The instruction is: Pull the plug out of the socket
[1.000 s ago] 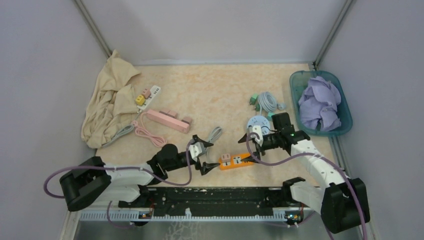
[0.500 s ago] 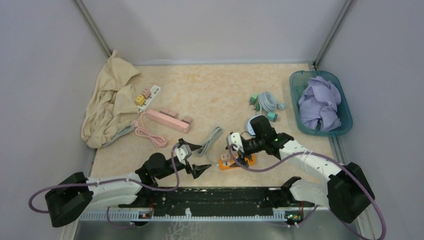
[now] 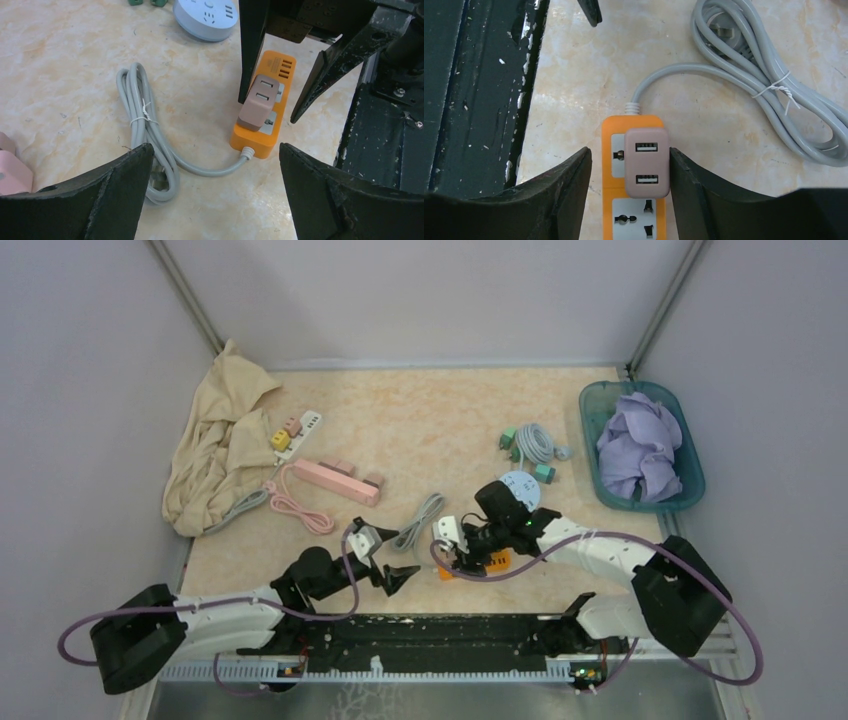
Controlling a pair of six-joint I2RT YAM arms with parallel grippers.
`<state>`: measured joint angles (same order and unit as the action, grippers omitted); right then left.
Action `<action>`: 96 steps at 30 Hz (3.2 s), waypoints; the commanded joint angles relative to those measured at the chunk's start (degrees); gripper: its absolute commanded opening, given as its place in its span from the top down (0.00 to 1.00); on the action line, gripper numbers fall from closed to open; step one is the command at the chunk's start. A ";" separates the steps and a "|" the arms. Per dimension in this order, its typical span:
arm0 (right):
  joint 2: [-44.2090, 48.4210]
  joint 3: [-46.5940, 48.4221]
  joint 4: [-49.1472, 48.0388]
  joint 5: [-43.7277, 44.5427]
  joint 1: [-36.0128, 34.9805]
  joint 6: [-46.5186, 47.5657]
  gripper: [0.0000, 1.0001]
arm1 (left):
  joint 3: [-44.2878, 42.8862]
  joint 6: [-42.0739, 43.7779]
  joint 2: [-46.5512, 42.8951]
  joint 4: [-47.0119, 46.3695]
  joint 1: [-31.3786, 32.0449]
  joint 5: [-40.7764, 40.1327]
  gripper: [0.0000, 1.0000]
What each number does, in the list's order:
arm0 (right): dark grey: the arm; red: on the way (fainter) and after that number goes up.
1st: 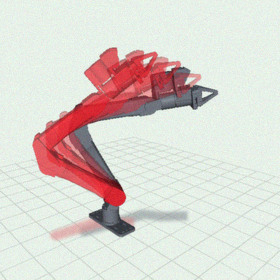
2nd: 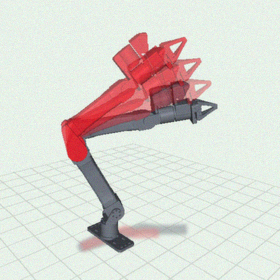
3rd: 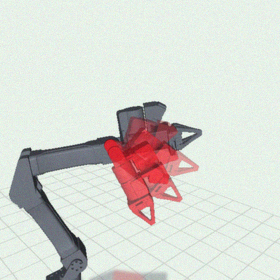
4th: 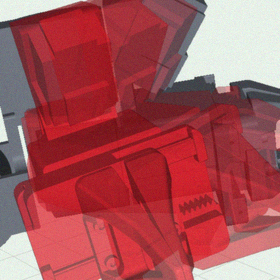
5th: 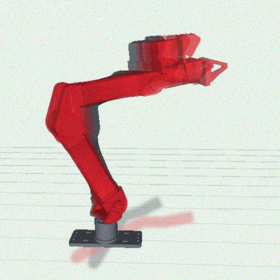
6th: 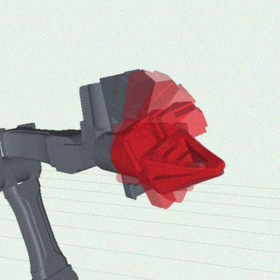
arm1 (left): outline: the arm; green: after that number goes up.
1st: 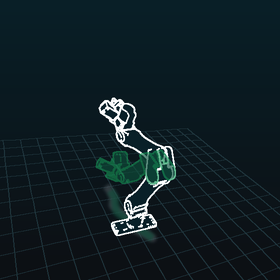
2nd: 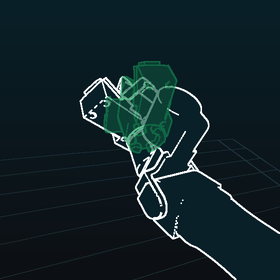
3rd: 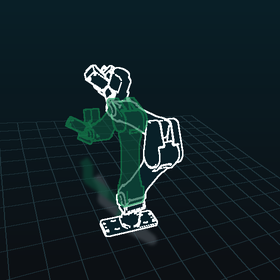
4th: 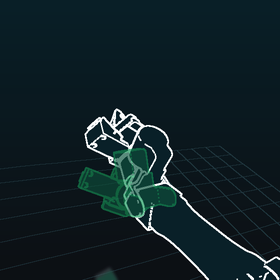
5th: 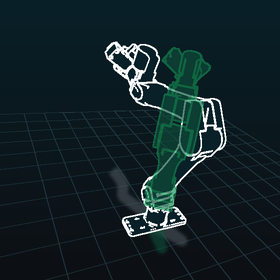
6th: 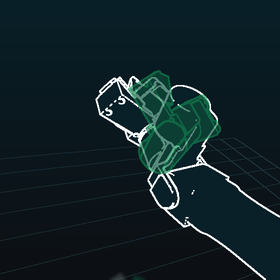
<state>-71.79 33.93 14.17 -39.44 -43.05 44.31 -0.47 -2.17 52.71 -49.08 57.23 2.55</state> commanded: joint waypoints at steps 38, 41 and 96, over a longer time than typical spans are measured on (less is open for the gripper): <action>-0.46 4.48 1.03 2.00 -1.55 1.75 0.99 | -9.85 12.69 56.62 -49.70 4.50 11.41 0.21; -0.54 4.48 1.03 2.00 -1.48 1.74 0.99 | -10.36 12.61 57.17 -49.52 4.72 11.05 0.21; 5.98 1.52 4.82 -11.37 6.20 8.30 1.00 | -14.15 4.86 60.98 -42.68 3.33 13.37 1.00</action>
<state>-67.18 34.92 19.11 -44.75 -36.75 48.71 -15.33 4.45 113.56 -88.73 61.52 14.90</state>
